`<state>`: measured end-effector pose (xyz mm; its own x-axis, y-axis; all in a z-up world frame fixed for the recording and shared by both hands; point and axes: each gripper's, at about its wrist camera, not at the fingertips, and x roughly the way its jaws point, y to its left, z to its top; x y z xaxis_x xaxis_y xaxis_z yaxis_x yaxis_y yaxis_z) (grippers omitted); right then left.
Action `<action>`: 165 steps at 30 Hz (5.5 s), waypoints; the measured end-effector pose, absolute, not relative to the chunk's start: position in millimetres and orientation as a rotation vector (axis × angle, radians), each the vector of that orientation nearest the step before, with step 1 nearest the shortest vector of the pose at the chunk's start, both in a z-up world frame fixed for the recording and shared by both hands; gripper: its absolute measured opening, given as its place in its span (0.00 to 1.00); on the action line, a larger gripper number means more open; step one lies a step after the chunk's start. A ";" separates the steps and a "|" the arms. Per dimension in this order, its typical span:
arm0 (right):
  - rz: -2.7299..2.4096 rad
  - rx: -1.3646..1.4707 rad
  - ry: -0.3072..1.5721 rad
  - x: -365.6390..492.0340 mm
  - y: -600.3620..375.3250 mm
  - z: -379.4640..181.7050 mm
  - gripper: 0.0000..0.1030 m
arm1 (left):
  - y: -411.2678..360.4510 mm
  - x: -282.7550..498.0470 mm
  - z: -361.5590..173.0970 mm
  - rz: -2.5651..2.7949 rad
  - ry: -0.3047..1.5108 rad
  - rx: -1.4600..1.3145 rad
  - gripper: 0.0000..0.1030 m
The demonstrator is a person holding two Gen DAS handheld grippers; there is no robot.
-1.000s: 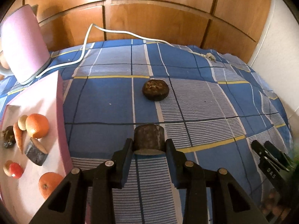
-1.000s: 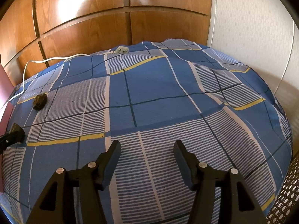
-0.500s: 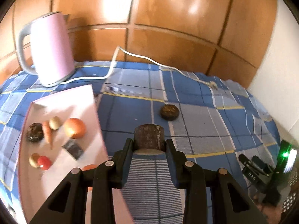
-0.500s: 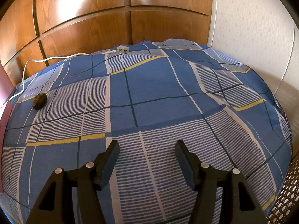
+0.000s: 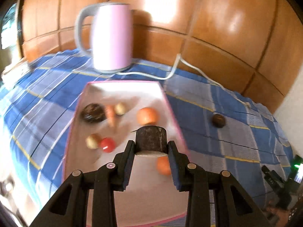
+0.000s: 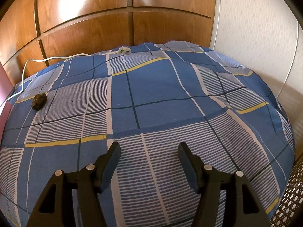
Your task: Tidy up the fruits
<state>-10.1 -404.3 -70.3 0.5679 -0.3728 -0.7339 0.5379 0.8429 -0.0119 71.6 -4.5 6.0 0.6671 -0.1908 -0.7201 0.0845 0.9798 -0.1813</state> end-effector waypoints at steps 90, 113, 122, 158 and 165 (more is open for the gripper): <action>-0.082 -0.041 0.996 189.4 -260.5 -58.4 0.45 | 74.0 24.1 -34.5 0.094 0.839 -0.269 0.86; 0.459 -0.030 0.862 135.5 -118.5 12.0 0.45 | 93.1 17.2 -21.4 0.147 0.793 -0.315 0.87; 0.537 -0.172 0.932 149.7 -46.0 -21.5 0.46 | 98.4 20.3 -28.0 0.160 0.814 -0.323 0.87; 0.095 -0.063 0.788 43.7 -153.1 -4.9 0.58 | 42.6 -5.9 9.9 0.053 0.748 -0.178 1.00; 0.041 -0.056 0.754 24.8 -167.1 -2.9 0.58 | 35.0 -14.6 18.1 0.064 0.714 -0.132 1.00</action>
